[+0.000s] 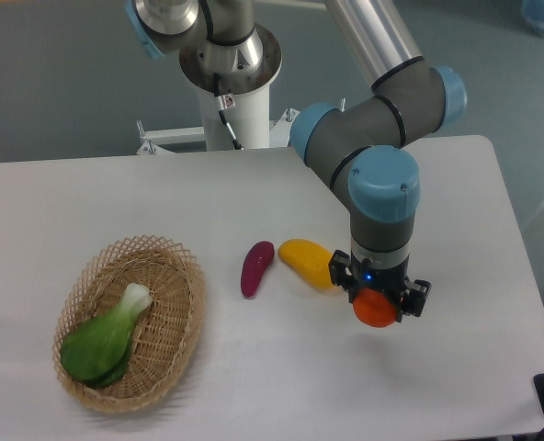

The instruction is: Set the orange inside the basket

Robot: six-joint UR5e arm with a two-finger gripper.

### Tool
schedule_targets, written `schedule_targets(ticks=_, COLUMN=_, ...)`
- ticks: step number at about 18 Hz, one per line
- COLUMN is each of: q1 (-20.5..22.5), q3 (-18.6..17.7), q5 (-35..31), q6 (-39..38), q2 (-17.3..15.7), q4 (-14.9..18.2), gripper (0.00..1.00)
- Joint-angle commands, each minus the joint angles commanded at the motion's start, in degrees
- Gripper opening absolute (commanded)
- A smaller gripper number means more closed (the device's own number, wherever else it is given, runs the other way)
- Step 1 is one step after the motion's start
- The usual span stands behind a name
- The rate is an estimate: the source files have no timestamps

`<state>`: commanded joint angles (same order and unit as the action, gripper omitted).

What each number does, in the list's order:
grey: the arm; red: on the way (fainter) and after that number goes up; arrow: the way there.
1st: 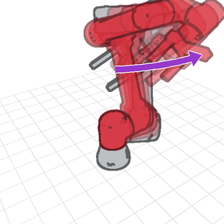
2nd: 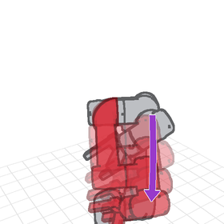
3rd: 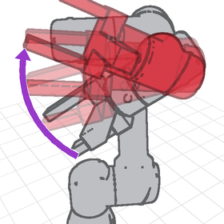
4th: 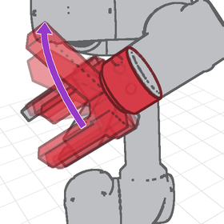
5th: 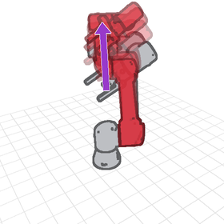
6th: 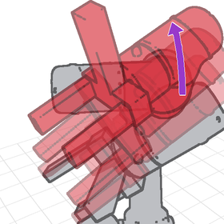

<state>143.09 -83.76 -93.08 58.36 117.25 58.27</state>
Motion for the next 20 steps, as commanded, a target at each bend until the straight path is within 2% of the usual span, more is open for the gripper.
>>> schedule_targets(ticks=11, q1=-0.4, q3=-0.2, q5=-0.2, q6=-0.2, q2=0.4, q4=0.1, gripper=0.69)
schedule_targets(ticks=20, q1=-7.2, q3=-2.5, q5=-0.3, q6=-1.1, q2=0.0, q4=0.1, gripper=0.69)
